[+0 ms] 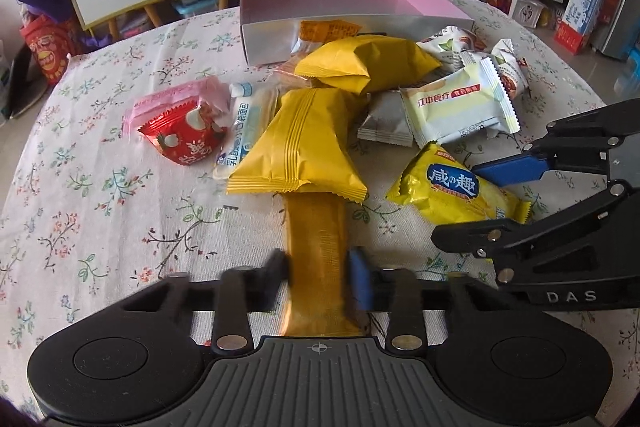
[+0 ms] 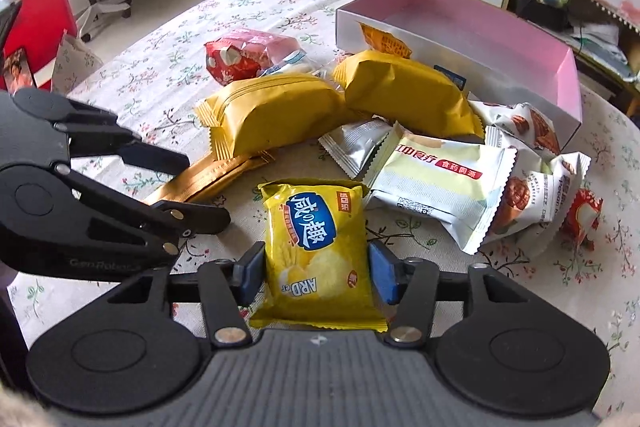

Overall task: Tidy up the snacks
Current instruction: 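Lift both held snacks and carry them over the pink box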

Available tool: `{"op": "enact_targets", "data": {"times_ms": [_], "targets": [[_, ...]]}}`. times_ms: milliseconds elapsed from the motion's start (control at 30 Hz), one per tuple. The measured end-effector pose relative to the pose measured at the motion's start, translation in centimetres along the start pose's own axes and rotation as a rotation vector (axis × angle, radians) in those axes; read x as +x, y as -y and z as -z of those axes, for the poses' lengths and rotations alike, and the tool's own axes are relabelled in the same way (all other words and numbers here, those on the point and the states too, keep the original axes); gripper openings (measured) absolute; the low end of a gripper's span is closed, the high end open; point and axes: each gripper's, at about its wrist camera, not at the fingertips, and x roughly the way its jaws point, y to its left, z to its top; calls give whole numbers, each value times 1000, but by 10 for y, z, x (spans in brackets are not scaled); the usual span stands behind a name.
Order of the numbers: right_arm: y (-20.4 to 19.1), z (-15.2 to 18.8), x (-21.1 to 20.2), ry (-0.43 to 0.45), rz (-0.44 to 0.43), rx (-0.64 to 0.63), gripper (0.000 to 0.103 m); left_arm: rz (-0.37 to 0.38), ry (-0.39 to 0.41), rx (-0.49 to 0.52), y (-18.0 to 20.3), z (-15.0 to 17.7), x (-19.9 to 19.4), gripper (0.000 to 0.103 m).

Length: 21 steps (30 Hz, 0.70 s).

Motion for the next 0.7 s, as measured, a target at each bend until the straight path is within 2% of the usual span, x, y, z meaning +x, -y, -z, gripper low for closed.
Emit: {"op": "enact_targets", "data": {"times_ms": [167,267,533,700], "targets": [[-1,-1,-3,-14,4,10,47,5,-18,-24,-3,1,-3,28],[1,-2,-10,-3,0,25,38,21,-19,-19,-3,4,-10,28],[15,-11,-23,10,-11,126,27,126,14,7,8,9,-41,27],[18,-11,-29,29,-13,160,25,153,44,25,16,6,-55,27]]}}
